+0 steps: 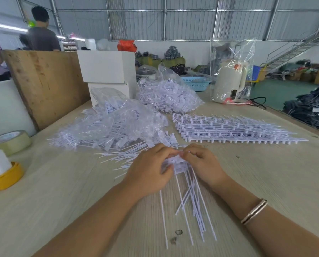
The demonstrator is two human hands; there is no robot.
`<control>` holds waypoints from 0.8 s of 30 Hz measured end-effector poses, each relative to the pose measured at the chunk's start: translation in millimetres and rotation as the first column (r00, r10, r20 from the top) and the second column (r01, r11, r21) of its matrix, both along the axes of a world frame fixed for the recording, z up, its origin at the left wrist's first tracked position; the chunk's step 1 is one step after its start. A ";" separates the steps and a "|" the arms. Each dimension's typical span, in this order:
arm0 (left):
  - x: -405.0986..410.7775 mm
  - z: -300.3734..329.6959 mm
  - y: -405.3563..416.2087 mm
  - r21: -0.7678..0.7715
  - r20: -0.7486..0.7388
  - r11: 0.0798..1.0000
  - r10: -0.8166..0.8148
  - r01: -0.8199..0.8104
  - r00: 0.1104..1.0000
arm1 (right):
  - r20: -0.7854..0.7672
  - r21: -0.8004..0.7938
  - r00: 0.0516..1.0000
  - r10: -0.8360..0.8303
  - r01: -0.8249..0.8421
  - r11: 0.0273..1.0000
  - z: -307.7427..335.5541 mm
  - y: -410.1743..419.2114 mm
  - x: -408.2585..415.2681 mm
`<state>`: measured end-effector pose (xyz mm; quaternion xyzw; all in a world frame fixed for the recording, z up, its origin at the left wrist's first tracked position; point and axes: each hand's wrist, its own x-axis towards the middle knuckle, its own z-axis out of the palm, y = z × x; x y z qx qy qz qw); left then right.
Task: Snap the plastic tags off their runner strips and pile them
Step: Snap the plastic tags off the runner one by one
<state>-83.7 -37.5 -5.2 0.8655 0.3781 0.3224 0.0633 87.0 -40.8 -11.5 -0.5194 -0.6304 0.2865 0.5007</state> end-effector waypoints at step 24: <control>-5.1 0.8 3.5 -0.028 0.084 0.995 0.100 -0.098 0.991 | 0.144 0.159 0.989 -0.011 -0.012 0.987 8.2 -10.3 -6.5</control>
